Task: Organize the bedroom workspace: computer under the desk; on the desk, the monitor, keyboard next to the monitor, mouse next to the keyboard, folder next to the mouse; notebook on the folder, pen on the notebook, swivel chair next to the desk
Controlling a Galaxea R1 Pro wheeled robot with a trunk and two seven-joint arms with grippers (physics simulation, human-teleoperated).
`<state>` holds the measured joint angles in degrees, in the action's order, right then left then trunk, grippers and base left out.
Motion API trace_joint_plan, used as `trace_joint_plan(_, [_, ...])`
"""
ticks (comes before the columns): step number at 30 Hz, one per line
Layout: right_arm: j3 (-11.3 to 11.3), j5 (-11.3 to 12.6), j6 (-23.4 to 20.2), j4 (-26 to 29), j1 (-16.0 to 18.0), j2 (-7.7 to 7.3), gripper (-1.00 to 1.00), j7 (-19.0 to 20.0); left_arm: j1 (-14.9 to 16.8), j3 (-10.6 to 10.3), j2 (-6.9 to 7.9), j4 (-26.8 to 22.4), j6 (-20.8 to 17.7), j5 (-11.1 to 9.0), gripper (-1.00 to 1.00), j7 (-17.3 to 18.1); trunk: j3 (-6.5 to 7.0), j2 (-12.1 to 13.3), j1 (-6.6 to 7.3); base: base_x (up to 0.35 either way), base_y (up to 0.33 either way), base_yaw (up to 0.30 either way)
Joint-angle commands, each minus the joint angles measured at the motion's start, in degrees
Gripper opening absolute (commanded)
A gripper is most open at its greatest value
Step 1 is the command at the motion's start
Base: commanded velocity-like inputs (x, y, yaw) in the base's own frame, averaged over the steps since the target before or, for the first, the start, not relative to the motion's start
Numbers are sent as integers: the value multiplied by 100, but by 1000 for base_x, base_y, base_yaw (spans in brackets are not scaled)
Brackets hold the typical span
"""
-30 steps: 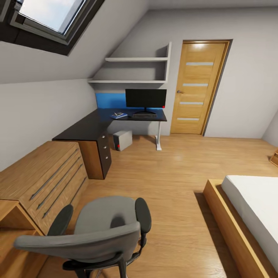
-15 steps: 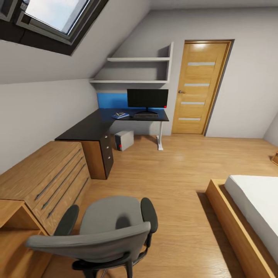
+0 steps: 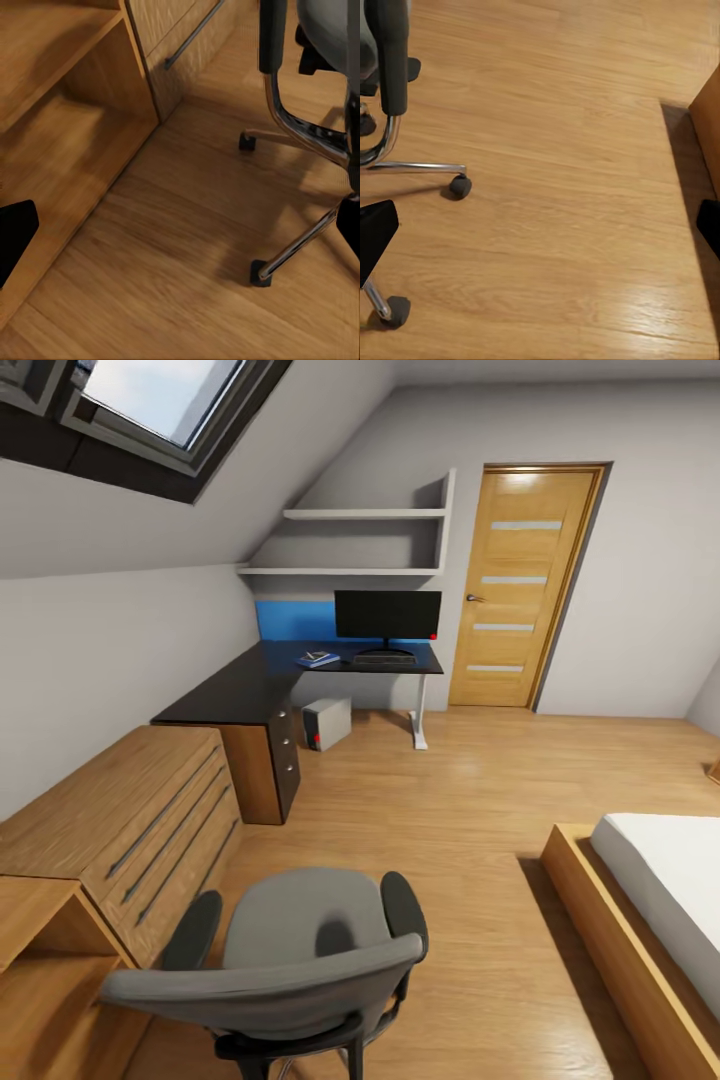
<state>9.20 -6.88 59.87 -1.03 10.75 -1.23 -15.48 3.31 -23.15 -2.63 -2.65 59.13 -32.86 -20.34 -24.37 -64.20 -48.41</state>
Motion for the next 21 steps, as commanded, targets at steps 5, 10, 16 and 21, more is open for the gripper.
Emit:
trace_joint_plan(5, [11, -59, 13, -11, 6, 0, 100, -60, 3, -49, -1, 1, 11, -27, 100, -31, -6, -4, 0, 0, 148, 0])
trace_joint_plan(10, [11, -59, 13, -11, 6, 0, 100, -57, 3, -49, -1, 1, 11, -27, 100, -31, -6, -4, 0, 0, 71, 0])
trace_joint_plan(16, [11, -59, 13, -11, 6, 0, 100, -55, 3, -49, -1, 1, 11, -27, 100, -31, -6, -4, 0, 0, 17, 0])
trace_joint_plan(21, [11, -61, 13, -11, 6, 0, 100, -52, 3, -49, -1, 1, 11, -27, 100, -31, -6, -4, 0, 1, 17, 0])
